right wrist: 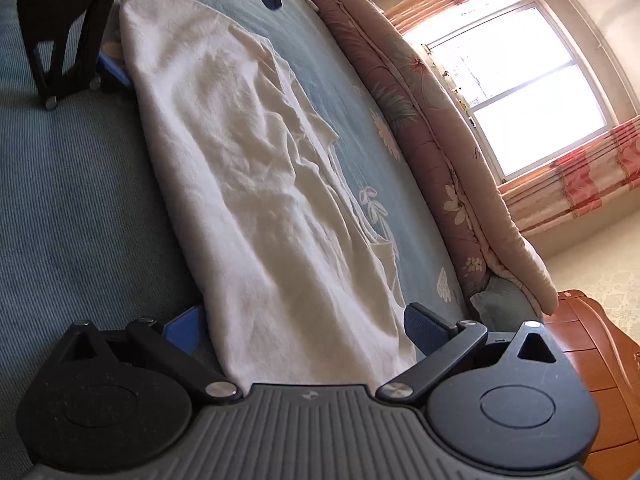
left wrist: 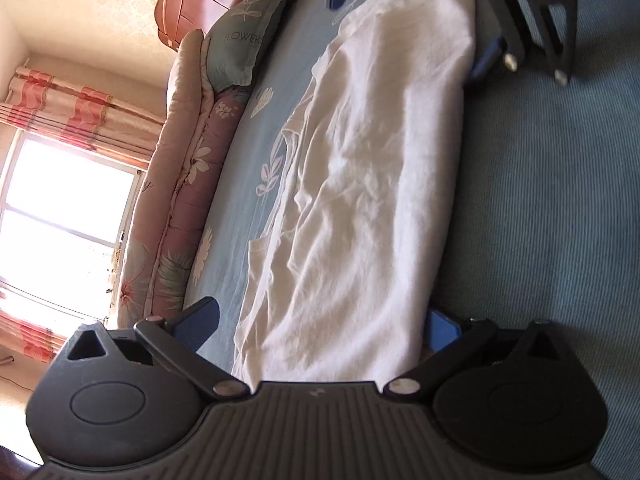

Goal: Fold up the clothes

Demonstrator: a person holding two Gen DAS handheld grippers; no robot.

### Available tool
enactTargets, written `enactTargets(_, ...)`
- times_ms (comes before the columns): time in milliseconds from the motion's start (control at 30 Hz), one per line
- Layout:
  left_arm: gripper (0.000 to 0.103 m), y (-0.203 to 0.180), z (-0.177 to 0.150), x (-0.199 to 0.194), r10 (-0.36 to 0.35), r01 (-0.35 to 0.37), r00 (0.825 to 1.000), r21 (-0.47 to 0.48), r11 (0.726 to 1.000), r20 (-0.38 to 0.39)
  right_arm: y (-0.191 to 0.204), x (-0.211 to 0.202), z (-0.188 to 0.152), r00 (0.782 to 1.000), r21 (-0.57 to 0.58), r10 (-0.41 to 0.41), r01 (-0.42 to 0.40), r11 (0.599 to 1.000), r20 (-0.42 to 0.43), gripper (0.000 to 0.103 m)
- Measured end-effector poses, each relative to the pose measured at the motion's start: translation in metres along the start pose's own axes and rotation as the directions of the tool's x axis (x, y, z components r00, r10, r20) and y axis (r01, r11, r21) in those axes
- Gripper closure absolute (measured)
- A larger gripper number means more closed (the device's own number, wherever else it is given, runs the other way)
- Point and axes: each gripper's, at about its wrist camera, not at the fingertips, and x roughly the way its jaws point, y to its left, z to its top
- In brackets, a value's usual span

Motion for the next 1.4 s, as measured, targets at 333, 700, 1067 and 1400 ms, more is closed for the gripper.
enactTargets(333, 0.001, 0.0, 0.019, 0.013, 0.028, -0.028, 0.999, 0.01, 1.0, 0.02, -0.009, 0.016, -0.015, 0.996, -0.03, -0.07, 0.068, 0.997, -0.059, 0.0)
enactTargets(700, 0.001, 0.015, -0.013, 0.031, 0.038, -0.033, 0.997, 0.068, 0.997, -0.074, -0.028, 0.03, -0.043, 0.99, -0.036, -0.073, 0.07, 0.997, -0.119, 0.0)
enactTargets(1067, 0.017, 0.003, 0.002, 0.035, -0.014, 0.024, 0.998, 0.179, 0.984, -0.057, -0.011, 0.034, -0.027, 0.993, -0.205, -0.076, 0.056, 0.977, -0.09, 0.0)
enactTargets(1400, 0.103, -0.037, -0.006, 0.027, -0.009, 0.02, 0.998, 0.203, 0.979, -0.056, 0.004, 0.02, -0.033, 0.994, -0.188, -0.082, 0.067, 0.98, -0.072, 0.024)
